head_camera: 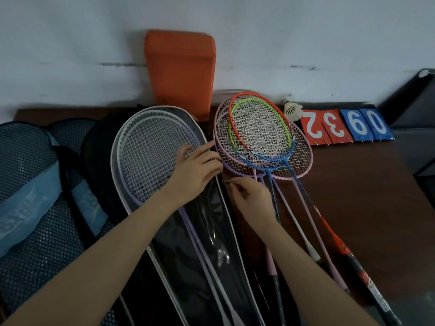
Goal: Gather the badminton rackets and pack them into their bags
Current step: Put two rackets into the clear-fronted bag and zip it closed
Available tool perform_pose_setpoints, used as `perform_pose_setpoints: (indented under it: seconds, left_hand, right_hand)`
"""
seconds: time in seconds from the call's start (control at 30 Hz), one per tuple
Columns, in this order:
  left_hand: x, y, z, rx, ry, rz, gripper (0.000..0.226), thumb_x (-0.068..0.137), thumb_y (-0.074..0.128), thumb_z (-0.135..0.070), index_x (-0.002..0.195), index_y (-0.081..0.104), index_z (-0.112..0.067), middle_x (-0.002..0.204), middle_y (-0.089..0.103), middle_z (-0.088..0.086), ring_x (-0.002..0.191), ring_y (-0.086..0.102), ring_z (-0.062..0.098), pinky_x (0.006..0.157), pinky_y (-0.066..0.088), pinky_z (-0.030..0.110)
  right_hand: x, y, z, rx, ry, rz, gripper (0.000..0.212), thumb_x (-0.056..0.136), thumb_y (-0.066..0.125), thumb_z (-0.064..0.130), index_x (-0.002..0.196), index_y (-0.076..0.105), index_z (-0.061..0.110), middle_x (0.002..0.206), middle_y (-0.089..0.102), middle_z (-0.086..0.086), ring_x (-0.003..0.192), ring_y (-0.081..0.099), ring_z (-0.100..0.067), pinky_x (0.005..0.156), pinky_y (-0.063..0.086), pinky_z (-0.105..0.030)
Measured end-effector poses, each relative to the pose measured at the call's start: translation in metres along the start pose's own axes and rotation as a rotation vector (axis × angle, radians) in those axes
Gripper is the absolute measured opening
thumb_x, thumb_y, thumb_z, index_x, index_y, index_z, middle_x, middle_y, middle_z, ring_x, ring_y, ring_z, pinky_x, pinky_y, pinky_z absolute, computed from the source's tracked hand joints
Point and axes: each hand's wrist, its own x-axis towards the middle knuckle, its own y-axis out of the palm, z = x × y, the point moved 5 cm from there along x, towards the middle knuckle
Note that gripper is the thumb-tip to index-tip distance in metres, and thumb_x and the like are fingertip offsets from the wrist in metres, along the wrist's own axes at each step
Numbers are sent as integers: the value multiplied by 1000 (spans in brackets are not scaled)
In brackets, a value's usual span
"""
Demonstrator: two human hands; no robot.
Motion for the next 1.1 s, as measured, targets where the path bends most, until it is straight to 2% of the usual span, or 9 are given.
perform_pose_setpoints:
  seconds: [0.13, 0.3, 0.37, 0.47, 0.57, 0.63, 0.77, 0.9, 1.1]
  left_hand:
    - [3, -7, 0, 7, 30, 26, 24, 92, 39, -30, 98, 62, -25, 112, 63, -7, 133, 35, 18, 102, 20, 58]
    - [4, -8, 14, -47, -76, 21, 27, 91, 38, -34, 95, 63, -24, 110, 62, -7, 132, 38, 18, 102, 14, 64]
    - [4, -4, 24, -29, -116, 12, 24, 91, 40, -32, 92, 63, -23, 108, 63, -7, 131, 41, 20, 101, 12, 65]
    - [0, 3, 41, -2, -167, 42, 27, 91, 39, -32, 90, 64, -22, 107, 64, -5, 130, 43, 21, 105, 11, 58]
    - [-3, 9, 39, 28, -127, 100, 23, 92, 44, -30, 91, 66, -22, 108, 66, -5, 128, 45, 20, 107, 11, 48]
    - [-8, 13, 28, -15, -108, 188, 18, 93, 52, -25, 102, 66, -21, 121, 62, -3, 133, 38, 19, 109, 8, 47]
    - [-37, 25, -10, -66, 11, 383, 30, 95, 44, -25, 122, 58, -24, 140, 46, -9, 142, 17, 14, 111, -6, 43]
    - [-66, 26, -27, -57, 5, 306, 31, 90, 40, -32, 109, 64, -29, 122, 61, -11, 132, 40, 18, 103, 12, 40]
    - [-59, 23, -21, -105, -57, 193, 29, 87, 40, -32, 83, 68, -28, 94, 69, -11, 117, 56, 17, 100, 18, 38]
  right_hand:
    - [11, -6, 9, 123, -28, 74, 15, 86, 62, 9, 100, 67, 10, 90, 63, 0, 76, 57, -6, 68, 51, -26]
    - [12, -7, 14, 11, -123, 84, 19, 86, 56, 21, 93, 71, 12, 85, 65, 5, 75, 56, -3, 68, 51, -35]
    - [0, -3, 9, -37, -124, 156, 19, 86, 53, 24, 91, 70, 15, 84, 65, 7, 76, 58, -4, 71, 51, -36]
    - [-32, -1, -6, -103, -97, 256, 21, 86, 51, 28, 89, 70, 20, 83, 64, 11, 79, 59, -6, 69, 50, -39]
    - [-50, -1, -13, -38, -23, 256, 15, 86, 57, 23, 93, 70, 21, 87, 64, 12, 81, 59, -4, 70, 52, -36]
    - [-49, 0, -10, -14, -2, 228, 14, 85, 63, 13, 95, 71, 19, 88, 65, 10, 82, 60, -5, 71, 53, -36]
    - [-43, 1, -6, -21, 24, 195, 13, 85, 64, 11, 95, 71, 15, 90, 67, 6, 83, 61, -7, 72, 54, -36]
    - [-46, 1, -1, -22, 1, 167, 11, 84, 65, 12, 92, 72, 15, 87, 66, 6, 80, 60, -7, 70, 54, -36]
    - [-61, -3, 2, -15, -26, 184, 10, 82, 66, 13, 89, 73, 14, 83, 66, 7, 77, 61, -7, 68, 53, -34]
